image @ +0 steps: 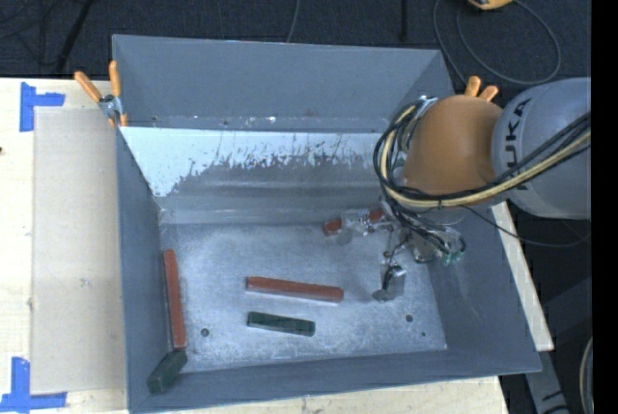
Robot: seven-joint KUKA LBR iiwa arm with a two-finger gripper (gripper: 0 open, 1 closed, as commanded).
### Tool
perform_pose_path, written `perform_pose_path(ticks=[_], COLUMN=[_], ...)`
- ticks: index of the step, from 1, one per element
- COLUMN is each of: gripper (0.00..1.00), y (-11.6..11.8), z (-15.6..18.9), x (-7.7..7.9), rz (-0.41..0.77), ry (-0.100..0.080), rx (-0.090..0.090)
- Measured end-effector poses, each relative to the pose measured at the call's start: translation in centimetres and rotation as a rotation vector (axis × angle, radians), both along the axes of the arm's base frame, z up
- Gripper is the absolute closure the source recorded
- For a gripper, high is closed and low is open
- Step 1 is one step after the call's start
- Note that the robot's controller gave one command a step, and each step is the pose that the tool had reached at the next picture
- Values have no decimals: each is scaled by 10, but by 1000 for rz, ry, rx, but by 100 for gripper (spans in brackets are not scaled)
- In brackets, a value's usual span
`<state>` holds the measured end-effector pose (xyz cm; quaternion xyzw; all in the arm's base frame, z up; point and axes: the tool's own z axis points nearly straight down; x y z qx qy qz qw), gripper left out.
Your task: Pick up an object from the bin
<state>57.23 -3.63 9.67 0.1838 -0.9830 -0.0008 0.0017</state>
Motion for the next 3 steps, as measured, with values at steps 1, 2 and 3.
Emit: perform_pose_path(ticks=[1,2,3], gripper=[0,0,100], y=[10,45,97], z=[-6,-9,-8], x=[-2,-17,-29], rz=[42,63,-361], ry=[-2,-2,-1], rx=[2,-2,-2])
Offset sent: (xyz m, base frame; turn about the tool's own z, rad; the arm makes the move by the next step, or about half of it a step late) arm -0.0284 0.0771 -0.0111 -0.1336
